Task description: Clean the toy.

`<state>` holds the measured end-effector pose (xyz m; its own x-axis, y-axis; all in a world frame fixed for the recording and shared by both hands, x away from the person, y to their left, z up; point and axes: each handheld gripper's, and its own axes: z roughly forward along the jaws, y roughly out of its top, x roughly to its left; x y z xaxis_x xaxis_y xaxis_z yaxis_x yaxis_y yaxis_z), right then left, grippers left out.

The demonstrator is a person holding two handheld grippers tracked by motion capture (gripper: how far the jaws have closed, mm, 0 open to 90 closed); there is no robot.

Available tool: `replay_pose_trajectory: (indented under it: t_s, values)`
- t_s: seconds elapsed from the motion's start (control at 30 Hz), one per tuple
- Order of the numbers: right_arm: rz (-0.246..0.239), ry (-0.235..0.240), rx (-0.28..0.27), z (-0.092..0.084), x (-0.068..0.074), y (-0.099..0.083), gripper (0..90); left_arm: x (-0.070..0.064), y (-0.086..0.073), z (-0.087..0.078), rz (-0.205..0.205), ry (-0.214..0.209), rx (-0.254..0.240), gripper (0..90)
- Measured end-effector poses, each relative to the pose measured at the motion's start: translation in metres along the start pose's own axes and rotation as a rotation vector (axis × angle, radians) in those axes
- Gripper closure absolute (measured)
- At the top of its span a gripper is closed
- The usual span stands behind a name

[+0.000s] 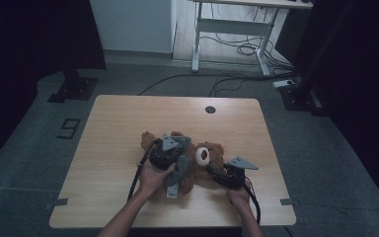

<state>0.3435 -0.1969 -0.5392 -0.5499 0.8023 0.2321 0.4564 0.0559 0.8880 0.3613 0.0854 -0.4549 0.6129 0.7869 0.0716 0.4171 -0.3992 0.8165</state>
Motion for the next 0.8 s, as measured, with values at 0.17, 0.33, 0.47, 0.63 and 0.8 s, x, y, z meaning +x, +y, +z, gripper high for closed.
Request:
replay_pose_trajectory:
  t_s: [0.17, 0.33, 0.47, 0.63, 0.8]
  values:
    - [0.012, 0.006, -0.001, 0.000, -0.001, 0.000, 46.5, 0.035, -0.035, -0.014, -0.101, 0.057, 0.026, 81.4]
    - [0.013, 0.003, -0.002, 0.000, -0.001, -0.001, 46.5, 0.052, -0.076, -0.003, -0.198, 0.013, 0.093, 81.4]
    - [0.013, 0.003, -0.004, 0.000, 0.000, -0.001, 46.6, 0.057, -0.078, 0.000, -0.225, -0.004, 0.107, 81.4]
    - [0.021, 0.007, -0.002, 0.000, -0.002, -0.001, 46.6, 0.054, -0.051, -0.016, -0.193, -0.003, 0.021, 81.3]
    - [0.016, -0.002, -0.002, 0.000, 0.000, -0.001, 46.7, 0.030, -0.003, -0.022, -0.119, -0.043, -0.061, 81.2]
